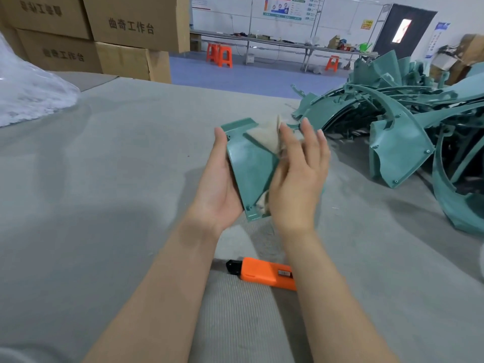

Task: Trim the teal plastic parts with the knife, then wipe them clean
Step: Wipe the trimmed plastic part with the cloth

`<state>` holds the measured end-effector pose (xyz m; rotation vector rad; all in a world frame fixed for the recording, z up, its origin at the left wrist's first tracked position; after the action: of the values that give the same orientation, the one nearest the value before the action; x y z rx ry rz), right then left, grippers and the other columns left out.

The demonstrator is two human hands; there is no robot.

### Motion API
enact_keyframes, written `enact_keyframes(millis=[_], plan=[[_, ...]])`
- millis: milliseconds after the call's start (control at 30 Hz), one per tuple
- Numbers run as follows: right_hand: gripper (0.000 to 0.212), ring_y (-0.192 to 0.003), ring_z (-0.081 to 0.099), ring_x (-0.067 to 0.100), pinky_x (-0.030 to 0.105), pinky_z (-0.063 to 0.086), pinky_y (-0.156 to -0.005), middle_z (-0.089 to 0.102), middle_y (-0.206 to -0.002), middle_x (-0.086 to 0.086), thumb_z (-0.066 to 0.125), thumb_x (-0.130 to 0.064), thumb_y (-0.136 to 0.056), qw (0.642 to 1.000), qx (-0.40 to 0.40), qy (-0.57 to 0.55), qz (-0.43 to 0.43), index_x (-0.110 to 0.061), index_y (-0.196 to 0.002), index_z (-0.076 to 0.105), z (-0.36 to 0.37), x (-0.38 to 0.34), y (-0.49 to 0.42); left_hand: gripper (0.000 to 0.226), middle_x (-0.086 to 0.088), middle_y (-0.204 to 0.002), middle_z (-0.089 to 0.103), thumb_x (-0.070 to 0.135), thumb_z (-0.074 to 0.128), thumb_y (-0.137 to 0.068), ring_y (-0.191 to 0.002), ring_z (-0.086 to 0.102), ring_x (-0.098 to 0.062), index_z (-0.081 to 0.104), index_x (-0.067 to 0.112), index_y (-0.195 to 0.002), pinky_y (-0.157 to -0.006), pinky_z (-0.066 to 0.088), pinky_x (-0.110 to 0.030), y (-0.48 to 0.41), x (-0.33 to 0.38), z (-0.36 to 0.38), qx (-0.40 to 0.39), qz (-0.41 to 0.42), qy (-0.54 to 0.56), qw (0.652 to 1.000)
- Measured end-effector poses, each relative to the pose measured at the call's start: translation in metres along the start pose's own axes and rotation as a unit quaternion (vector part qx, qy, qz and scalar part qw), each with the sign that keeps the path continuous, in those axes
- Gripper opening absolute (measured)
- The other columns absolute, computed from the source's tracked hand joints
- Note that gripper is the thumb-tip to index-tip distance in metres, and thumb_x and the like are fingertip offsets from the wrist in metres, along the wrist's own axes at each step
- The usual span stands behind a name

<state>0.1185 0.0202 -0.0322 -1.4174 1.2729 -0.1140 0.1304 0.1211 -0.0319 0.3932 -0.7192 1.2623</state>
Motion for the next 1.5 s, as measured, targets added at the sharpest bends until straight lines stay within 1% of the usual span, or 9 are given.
enact_keyframes(millis=[167, 333, 533, 700, 800, 1000, 1167, 1333, 1500], plan=[[0.029, -0.117, 0.053, 0.032, 0.039, 0.04, -0.106, 0.062, -0.123, 0.02, 0.049, -0.004, -0.093, 0.993, -0.029, -0.085, -0.074, 0.002, -0.114, 0.069, 0.015, -0.019, 0.01, 0.057, -0.004, -0.102, 0.071, 0.056, 0.032, -0.098, -0.096, 0.068, -0.014, 0.067, 0.012, -0.104, -0.087, 0.054, -0.022, -0.001, -0.002, 0.0, 0.021, 0.009, 0.03, 0.999], [0.043, -0.113, 0.059, 0.033, 0.038, 0.042, -0.103, 0.068, -0.119, 0.011, 0.037, -0.015, -0.088, 0.984, -0.103, -0.059, -0.131, -0.001, -0.11, 0.072, 0.019, -0.029, 0.015, 0.052, 0.003, -0.077, 0.067, 0.054, 0.037, -0.098, -0.074, 0.069, -0.008, 0.068, 0.016, -0.08, -0.067, 0.055, -0.017, -0.002, 0.002, -0.01, 0.054, 0.019, 0.073, 0.996], [0.045, -0.122, 0.042, 0.037, 0.042, 0.032, -0.096, 0.049, -0.142, 0.007, 0.042, -0.008, -0.093, 0.994, -0.071, 0.082, -0.01, -0.012, -0.136, 0.055, 0.015, -0.014, 0.007, 0.07, -0.011, -0.133, 0.06, 0.062, 0.022, -0.097, -0.124, 0.056, -0.024, 0.057, 0.012, -0.132, -0.11, 0.038, -0.037, -0.004, -0.006, -0.003, 0.039, -0.019, 0.002, 0.999], [0.048, -0.115, 0.047, 0.032, 0.036, 0.03, -0.092, 0.06, -0.131, 0.0, 0.04, -0.009, -0.085, 0.995, -0.066, 0.042, -0.059, -0.016, -0.125, 0.066, 0.022, -0.029, 0.009, 0.058, 0.005, -0.099, 0.072, 0.06, 0.029, -0.097, -0.098, 0.068, -0.009, 0.074, 0.022, -0.099, -0.083, 0.053, -0.022, -0.004, -0.009, -0.003, 0.039, -0.012, 0.038, 0.998], [0.048, -0.113, 0.05, 0.031, 0.035, 0.03, -0.093, 0.064, -0.124, -0.001, 0.043, -0.004, -0.08, 0.991, -0.101, 0.011, -0.082, -0.015, -0.118, 0.07, 0.023, -0.032, 0.012, 0.055, 0.007, -0.088, 0.07, 0.058, 0.032, -0.098, -0.09, 0.068, -0.007, 0.073, 0.022, -0.09, -0.082, 0.051, -0.02, -0.004, -0.009, -0.01, 0.045, 0.005, 0.043, 0.998], [0.042, -0.126, 0.052, 0.031, 0.043, 0.029, -0.108, 0.067, -0.123, 0.001, 0.044, -0.005, -0.083, 0.963, -0.222, -0.01, -0.149, -0.013, -0.114, 0.072, 0.021, -0.023, 0.023, 0.072, -0.01, -0.085, 0.07, 0.065, 0.017, -0.096, -0.083, 0.07, -0.021, 0.059, 0.007, -0.098, -0.078, 0.059, -0.028, -0.007, 0.01, -0.026, 0.11, 0.073, 0.042, 0.99], [0.055, -0.144, 0.029, 0.026, 0.051, 0.001, -0.118, 0.053, -0.142, -0.004, 0.04, -0.001, -0.083, 0.977, -0.19, 0.051, -0.08, -0.019, -0.13, 0.061, 0.027, -0.012, 0.017, 0.074, -0.013, -0.111, 0.071, 0.063, 0.013, -0.098, -0.101, 0.069, -0.027, 0.063, 0.011, -0.116, -0.085, 0.056, -0.035, -0.004, 0.016, -0.029, 0.13, 0.119, 0.102, 0.979], [0.055, -0.147, 0.02, 0.024, 0.045, 0.011, -0.121, 0.038, -0.153, 0.002, 0.039, 0.01, -0.091, 0.988, -0.139, 0.012, 0.058, -0.013, -0.14, 0.049, 0.016, 0.024, 0.005, 0.068, -0.003, -0.117, 0.07, 0.065, 0.019, -0.096, -0.107, 0.067, -0.023, 0.062, 0.02, -0.123, -0.087, 0.056, -0.038, -0.005, 0.013, -0.028, 0.156, 0.095, 0.053, 0.982], [0.048, -0.14, 0.034, 0.015, 0.012, 0.016, -0.113, 0.046, -0.147, 0.003, 0.036, 0.008, -0.094, 0.981, -0.141, -0.091, 0.094, -0.008, -0.134, 0.056, 0.018, 0.023, 0.004, 0.07, -0.002, -0.116, 0.07, 0.069, 0.018, -0.093, -0.106, 0.067, -0.023, 0.062, 0.024, -0.121, -0.085, 0.056, -0.041, -0.004, 0.019, -0.035, 0.161, 0.097, 0.035, 0.982]])
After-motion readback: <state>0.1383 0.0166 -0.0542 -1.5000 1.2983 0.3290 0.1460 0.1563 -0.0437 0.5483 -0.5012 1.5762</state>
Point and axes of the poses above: each hand's wrist, its own y-axis away from the middle knuckle, its own z-axis out of the palm, x = y × z, the point moved 1 cm from there along -y, towards the middle knuckle
